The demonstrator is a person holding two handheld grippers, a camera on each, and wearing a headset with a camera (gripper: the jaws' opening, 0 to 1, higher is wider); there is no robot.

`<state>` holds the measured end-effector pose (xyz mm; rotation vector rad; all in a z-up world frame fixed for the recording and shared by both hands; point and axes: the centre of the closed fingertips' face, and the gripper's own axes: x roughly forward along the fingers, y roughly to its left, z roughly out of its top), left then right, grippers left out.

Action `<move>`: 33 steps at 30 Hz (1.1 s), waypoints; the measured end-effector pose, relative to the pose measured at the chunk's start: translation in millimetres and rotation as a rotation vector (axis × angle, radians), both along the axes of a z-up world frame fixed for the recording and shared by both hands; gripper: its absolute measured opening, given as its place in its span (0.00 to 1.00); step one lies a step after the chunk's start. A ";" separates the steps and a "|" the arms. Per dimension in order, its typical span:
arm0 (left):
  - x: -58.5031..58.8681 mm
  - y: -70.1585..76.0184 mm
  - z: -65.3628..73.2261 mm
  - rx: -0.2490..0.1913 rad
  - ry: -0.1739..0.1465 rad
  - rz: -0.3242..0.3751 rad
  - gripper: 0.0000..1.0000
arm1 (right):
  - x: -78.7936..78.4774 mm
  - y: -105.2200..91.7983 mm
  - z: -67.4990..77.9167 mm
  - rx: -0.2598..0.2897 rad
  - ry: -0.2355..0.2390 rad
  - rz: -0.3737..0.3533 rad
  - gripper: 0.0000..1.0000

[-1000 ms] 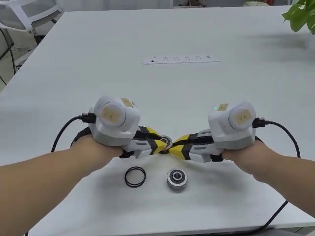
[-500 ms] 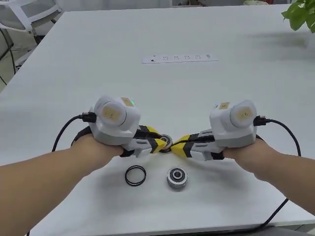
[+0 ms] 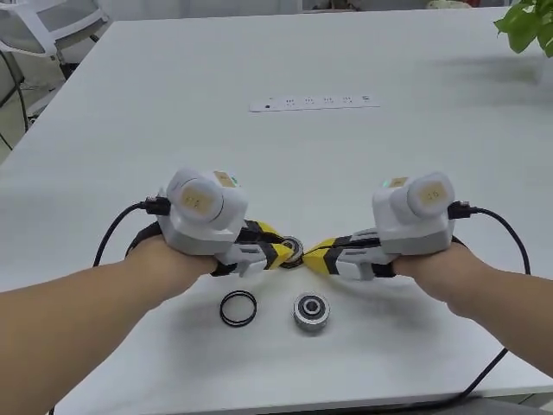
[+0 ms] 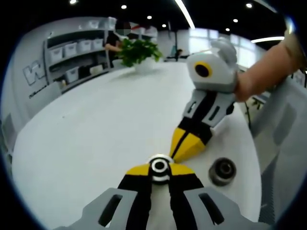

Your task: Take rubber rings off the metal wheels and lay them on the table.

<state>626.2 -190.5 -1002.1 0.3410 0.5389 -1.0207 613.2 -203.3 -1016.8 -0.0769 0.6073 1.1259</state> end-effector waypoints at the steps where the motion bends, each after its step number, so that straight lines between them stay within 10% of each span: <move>1: 0.0 0.0 0.0 0.000 0.000 0.000 0.13 | 0.5 -0.6 -0.1 0.001 0.004 -0.003 0.00; 18: -2.8 -1.5 1.4 0.005 -0.001 0.009 0.13 | 5.7 -1.6 12.6 0.124 0.122 -0.120 0.00; 33: -2.4 -1.2 1.7 0.016 -0.006 0.015 0.13 | 5.6 0.8 15.1 0.125 0.107 -0.118 0.00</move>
